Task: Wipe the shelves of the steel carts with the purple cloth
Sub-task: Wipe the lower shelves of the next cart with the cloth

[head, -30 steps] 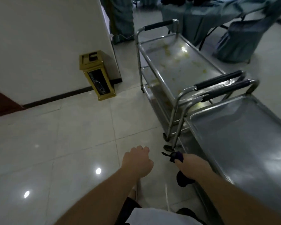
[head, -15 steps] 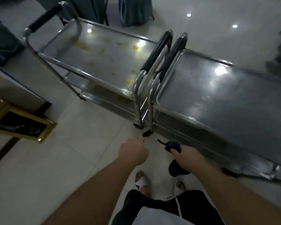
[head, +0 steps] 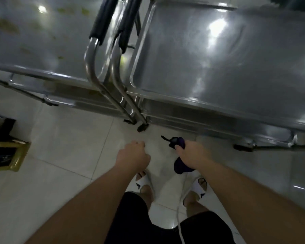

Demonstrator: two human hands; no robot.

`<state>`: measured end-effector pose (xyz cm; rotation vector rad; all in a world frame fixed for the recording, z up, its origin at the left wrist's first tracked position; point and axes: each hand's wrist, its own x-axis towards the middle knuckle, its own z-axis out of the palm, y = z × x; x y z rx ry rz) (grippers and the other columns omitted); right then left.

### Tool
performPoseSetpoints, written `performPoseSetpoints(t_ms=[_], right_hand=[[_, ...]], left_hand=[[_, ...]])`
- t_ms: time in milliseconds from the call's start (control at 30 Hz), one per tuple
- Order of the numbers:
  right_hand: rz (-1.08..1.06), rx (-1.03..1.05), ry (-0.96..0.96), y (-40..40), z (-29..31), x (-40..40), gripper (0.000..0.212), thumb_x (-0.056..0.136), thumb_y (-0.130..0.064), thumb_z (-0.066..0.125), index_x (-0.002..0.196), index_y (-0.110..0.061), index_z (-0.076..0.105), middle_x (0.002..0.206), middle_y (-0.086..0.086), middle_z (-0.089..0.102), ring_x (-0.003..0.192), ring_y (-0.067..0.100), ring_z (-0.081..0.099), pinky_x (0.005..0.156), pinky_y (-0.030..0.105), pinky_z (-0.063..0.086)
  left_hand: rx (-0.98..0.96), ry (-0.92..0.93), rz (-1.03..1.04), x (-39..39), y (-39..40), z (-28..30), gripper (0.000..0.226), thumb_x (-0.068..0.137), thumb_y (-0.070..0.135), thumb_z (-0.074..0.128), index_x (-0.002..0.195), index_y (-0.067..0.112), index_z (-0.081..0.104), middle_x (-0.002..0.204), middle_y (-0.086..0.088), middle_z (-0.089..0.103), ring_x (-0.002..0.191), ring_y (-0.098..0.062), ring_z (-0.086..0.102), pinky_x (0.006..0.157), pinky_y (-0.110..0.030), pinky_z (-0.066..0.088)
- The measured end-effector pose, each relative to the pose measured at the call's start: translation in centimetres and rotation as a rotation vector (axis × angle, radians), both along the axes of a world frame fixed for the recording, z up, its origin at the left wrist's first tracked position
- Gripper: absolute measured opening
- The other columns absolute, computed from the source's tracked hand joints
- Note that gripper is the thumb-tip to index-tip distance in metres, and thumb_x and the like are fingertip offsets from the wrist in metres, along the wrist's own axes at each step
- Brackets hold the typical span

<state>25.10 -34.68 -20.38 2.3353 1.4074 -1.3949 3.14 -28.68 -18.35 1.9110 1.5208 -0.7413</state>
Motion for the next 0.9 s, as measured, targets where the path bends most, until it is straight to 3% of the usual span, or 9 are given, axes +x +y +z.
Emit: performPoseSetpoints(t_ms=[67,233,367,500,667,900], right_hand=[[-0.031,-0.027,0.004,-0.2,-3.2,0.0,0.033,0.108,-0.051,0.04,0.091,-0.027,0.056,0.1,0.005,0.069,0.085,0.021,0.062,0.082,0.038,0.056],[-0.115,-0.102,-0.028,-0.1,-10.9,-0.9,0.048,0.108,-0.055,0.037,0.123,-0.017,0.063,0.106,0.004,0.066,0.094,0.023,0.064,0.089,0.039,0.055],[-0.152,-0.126,-0.028,1.1,-16.8,-1.8,0.051,0.107,-0.057,0.036,0.121,-0.017,0.064,0.104,0.005,0.066,0.094,0.026,0.066,0.091,0.043,0.056],[-0.112,0.001,-0.072,1.5,-23.0,-1.8,0.046,0.105,-0.057,0.041,0.113,-0.019,0.064,0.102,0.005,0.066,0.092,0.029,0.065,0.089,0.047,0.056],[0.005,0.022,-0.191,3.9,-30.5,-0.2,0.05,0.105,-0.058,0.037,0.11,-0.016,0.063,0.091,0.003,0.061,0.087,0.027,0.063,0.089,0.045,0.054],[0.086,0.161,-0.271,8.7,-40.0,2.5,0.049,0.106,-0.056,0.037,0.115,-0.017,0.066,0.096,0.003,0.066,0.088,0.025,0.065,0.088,0.042,0.054]], left_hand=[[-0.005,-0.006,-0.028,0.3,0.5,-3.0,0.052,0.102,0.039,0.051,0.15,0.022,0.048,0.144,-0.007,0.053,0.128,-0.03,0.052,0.096,-0.039,0.043],[-0.08,0.026,-0.129,-0.2,2.7,-10.6,0.056,0.104,0.041,0.049,0.156,0.022,0.042,0.147,-0.009,0.05,0.132,-0.031,0.051,0.102,-0.042,0.045],[-0.079,0.088,-0.151,-0.7,4.6,-16.7,0.058,0.104,0.043,0.05,0.158,0.026,0.039,0.152,-0.007,0.047,0.136,-0.03,0.047,0.106,-0.042,0.043],[-0.015,0.094,-0.18,-0.5,6.0,-23.0,0.055,0.102,0.038,0.051,0.155,0.026,0.045,0.152,-0.006,0.05,0.136,-0.03,0.05,0.107,-0.046,0.044],[0.083,0.068,-0.264,1.4,8.1,-30.9,0.051,0.098,0.038,0.054,0.146,0.023,0.052,0.147,-0.007,0.055,0.13,-0.031,0.054,0.101,-0.047,0.048],[0.2,0.057,-0.369,3.3,11.8,-41.0,0.048,0.098,0.036,0.049,0.143,0.022,0.052,0.149,-0.008,0.054,0.132,-0.032,0.056,0.091,-0.044,0.051]])
